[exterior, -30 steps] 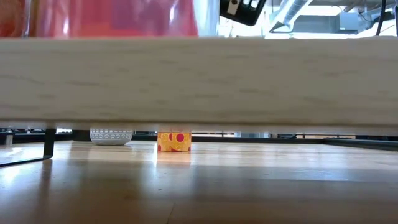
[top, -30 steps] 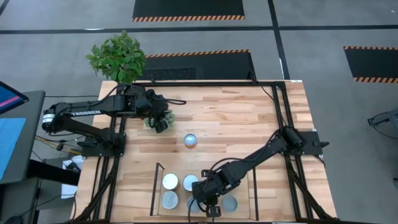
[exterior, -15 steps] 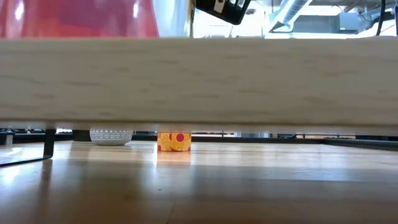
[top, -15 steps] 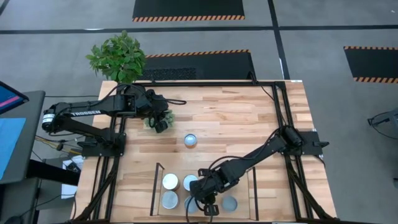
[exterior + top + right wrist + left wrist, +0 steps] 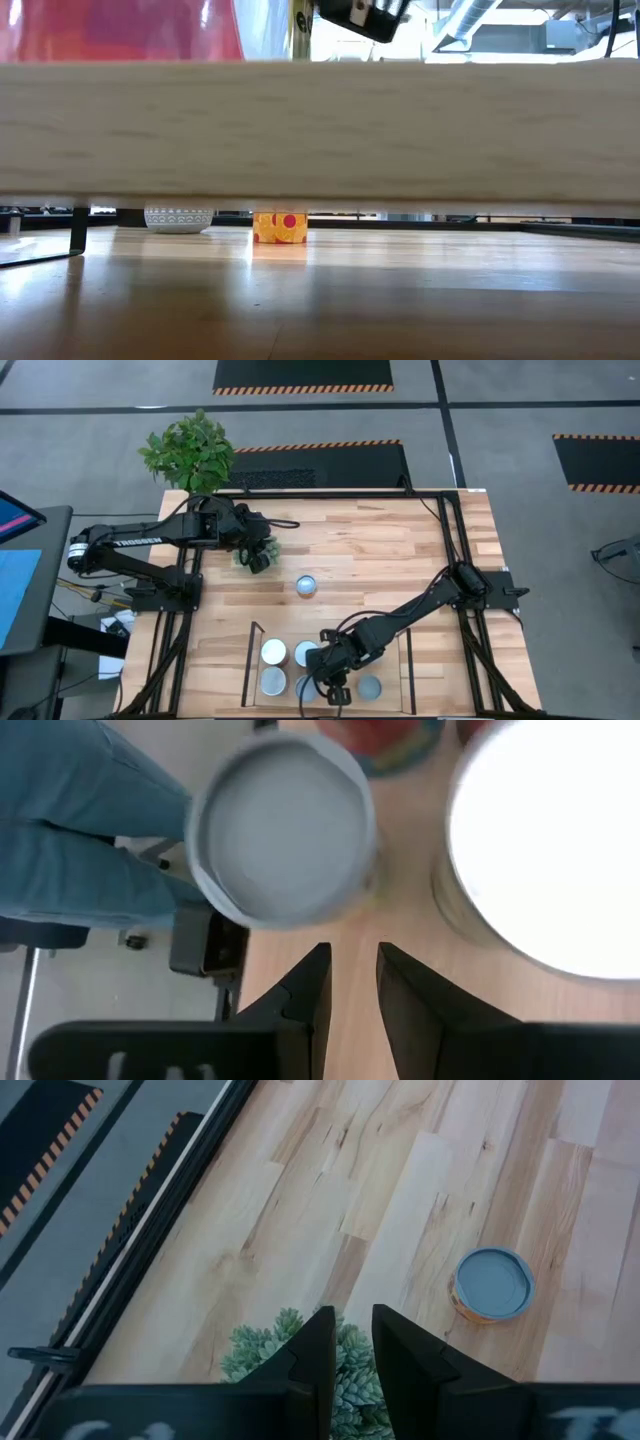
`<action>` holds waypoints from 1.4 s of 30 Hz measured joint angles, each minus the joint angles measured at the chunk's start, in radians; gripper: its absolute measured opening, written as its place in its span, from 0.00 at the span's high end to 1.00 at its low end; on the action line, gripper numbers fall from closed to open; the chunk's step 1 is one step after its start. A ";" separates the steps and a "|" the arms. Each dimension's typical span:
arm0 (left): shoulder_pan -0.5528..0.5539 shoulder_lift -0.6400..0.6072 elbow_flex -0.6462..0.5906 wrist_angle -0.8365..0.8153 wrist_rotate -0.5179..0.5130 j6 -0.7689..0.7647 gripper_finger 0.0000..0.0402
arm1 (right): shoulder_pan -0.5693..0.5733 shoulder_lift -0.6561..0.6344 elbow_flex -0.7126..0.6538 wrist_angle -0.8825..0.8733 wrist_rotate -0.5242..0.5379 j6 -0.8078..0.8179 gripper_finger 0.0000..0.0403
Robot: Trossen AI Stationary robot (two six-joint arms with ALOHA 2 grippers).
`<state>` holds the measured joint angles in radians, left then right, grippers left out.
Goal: Pick and place cans onto a shelf
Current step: Put the canned pineapple on the shelf
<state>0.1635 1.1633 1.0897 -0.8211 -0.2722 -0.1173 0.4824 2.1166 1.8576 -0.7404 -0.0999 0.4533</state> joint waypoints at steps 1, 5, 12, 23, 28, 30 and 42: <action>0.000 0.000 0.000 0.000 0.000 0.000 0.85 | 0.000 0.000 0.000 -0.015 0.000 0.014 0.74; 0.000 0.000 0.000 0.000 0.000 -0.003 0.85 | 0.000 -0.012 0.017 -0.058 0.000 0.049 0.74; 0.000 0.000 0.000 -0.004 0.000 -0.003 0.85 | -0.017 -0.039 0.108 -0.418 0.107 0.090 0.74; 0.000 0.000 0.000 -0.001 0.000 -0.048 0.85 | -0.147 -0.143 0.052 -0.641 0.318 -0.028 0.74; 0.000 0.000 0.000 0.000 -0.003 -0.070 0.85 | -0.260 -0.265 -0.168 -0.397 0.271 -0.233 0.74; 0.000 0.000 0.000 0.000 -0.003 -0.071 0.85 | -0.319 -0.281 -0.246 -0.224 0.172 -0.319 0.74; 0.000 0.002 0.000 -0.003 -0.013 -0.114 0.85 | -0.473 -0.115 -0.271 0.121 0.013 -0.404 0.74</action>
<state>0.1633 1.1651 1.0901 -0.8240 -0.2853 -0.2317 0.0096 2.0015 1.5869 -0.6192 -0.0873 0.0491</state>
